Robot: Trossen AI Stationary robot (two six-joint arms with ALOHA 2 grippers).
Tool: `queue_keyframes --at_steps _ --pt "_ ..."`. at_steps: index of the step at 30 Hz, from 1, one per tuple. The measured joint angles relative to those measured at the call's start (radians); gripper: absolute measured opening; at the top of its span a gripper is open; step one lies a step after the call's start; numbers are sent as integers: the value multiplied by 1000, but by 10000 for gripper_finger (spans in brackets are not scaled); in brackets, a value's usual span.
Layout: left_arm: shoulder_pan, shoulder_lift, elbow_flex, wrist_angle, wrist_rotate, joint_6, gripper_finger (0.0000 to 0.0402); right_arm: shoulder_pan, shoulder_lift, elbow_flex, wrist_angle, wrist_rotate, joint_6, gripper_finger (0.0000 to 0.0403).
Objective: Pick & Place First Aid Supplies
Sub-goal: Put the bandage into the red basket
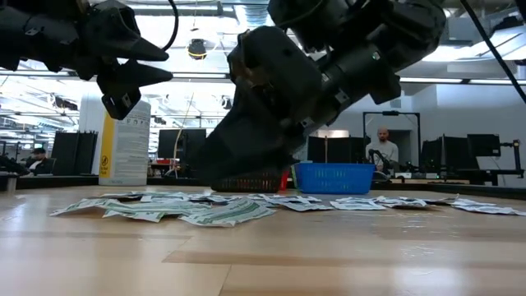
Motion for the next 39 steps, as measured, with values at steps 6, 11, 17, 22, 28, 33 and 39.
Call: queue_keyframes --at_steps 6,11,17,22,28,33,39 --pt "0 10 0 3 4 -2 120 -2 -5 4 -5 1 -41 202" --pt "0 10 0 3 4 0 122 -14 -5 5 -24 -44 -203 205" --pt "0 10 0 3 4 -1 120 -23 -6 6 -152 -103 -308 201" --pt "0 10 0 3 4 -2 121 -23 -15 13 -254 -103 -327 198" --pt "0 10 0 3 3 -1 121 -23 -12 7 -211 -103 -293 196" --pt "0 10 0 3 0 0 122 -24 -2 2 -66 -103 -137 198" --pt "0 10 0 3 -1 0 122 -24 -4 3 -20 -103 -87 194"
